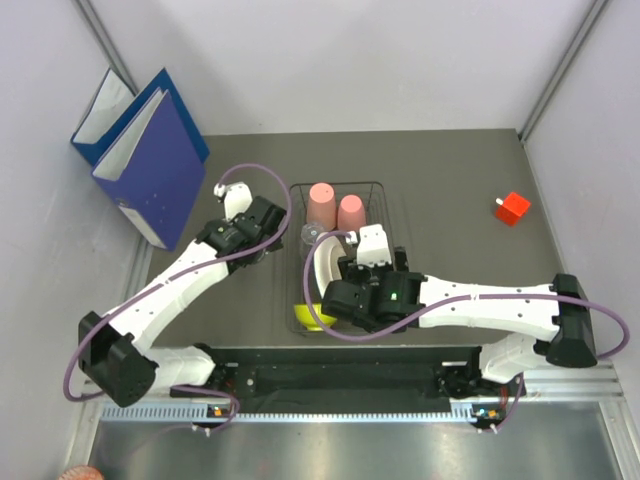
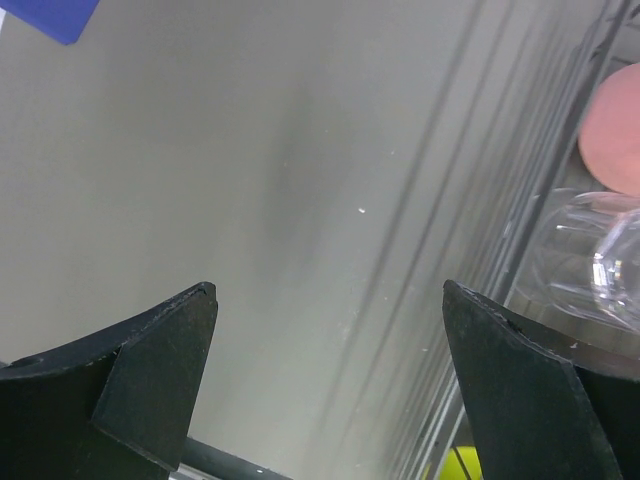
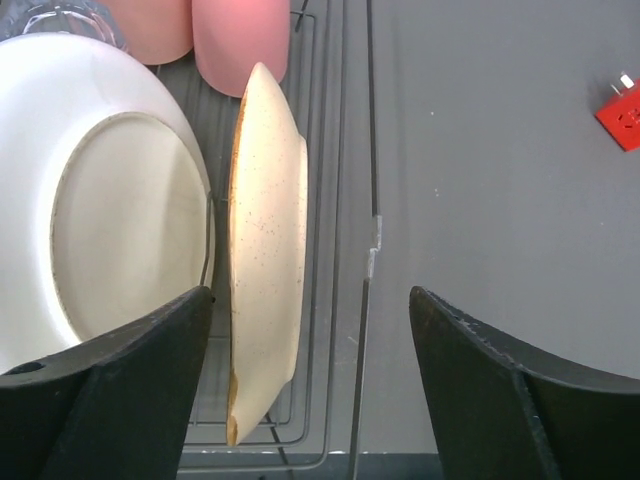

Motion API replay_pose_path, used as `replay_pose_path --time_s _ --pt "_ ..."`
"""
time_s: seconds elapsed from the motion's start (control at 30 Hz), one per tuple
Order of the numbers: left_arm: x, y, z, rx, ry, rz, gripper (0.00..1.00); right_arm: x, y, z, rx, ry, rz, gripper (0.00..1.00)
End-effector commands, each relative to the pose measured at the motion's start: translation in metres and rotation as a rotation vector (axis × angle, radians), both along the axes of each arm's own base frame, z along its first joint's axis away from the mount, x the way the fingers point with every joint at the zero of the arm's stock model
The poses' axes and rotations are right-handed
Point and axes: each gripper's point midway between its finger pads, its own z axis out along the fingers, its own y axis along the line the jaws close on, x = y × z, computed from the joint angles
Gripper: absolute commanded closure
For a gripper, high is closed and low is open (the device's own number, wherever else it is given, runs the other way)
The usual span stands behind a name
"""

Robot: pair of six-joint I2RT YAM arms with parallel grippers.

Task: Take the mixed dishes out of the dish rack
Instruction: Pick up the plate from the dish rack.

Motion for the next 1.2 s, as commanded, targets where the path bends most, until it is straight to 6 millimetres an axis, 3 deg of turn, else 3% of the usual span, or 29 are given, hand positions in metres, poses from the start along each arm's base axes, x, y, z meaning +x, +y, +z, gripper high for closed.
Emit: replay_pose_path --time_s 0.0,0.13,0.4,0.47,0.83,1.03,1.1,1.17 --pt "0.0 -0.004 0.016 -0.068 -0.07 -0.013 0.01 -0.003 0.0 -0.001 0.025 0.001 -0.006 0.24" --pt "-0.001 -0.004 0.015 -0.08 -0.075 -0.008 0.01 -0.003 0.002 -0.01 -0.006 0.016 -0.014 0.26" --pt "-0.008 0.001 0.009 -0.084 -0.061 0.018 0.01 -0.005 0.001 -0.03 -0.035 0.031 -0.058 0.43" --pt "-0.01 0.0 0.009 -0.093 -0.064 0.017 0.01 -0.004 0.0 -0.032 -0.04 0.028 -0.066 0.53" --pt "-0.015 0.005 0.006 -0.102 -0.066 0.039 0.01 -0.003 -0.01 -0.046 -0.087 -0.001 -0.128 0.61" --pt "-0.018 0.006 0.004 -0.11 -0.062 0.042 0.01 -0.002 -0.012 -0.059 -0.128 -0.013 -0.169 0.74" --pt "-0.019 0.007 0.003 -0.107 -0.06 0.043 0.01 -0.003 -0.011 -0.057 -0.127 -0.016 -0.172 0.83" --pt "-0.02 0.007 0.003 -0.107 -0.061 0.042 0.01 -0.004 -0.011 -0.053 -0.122 -0.028 -0.173 1.0"
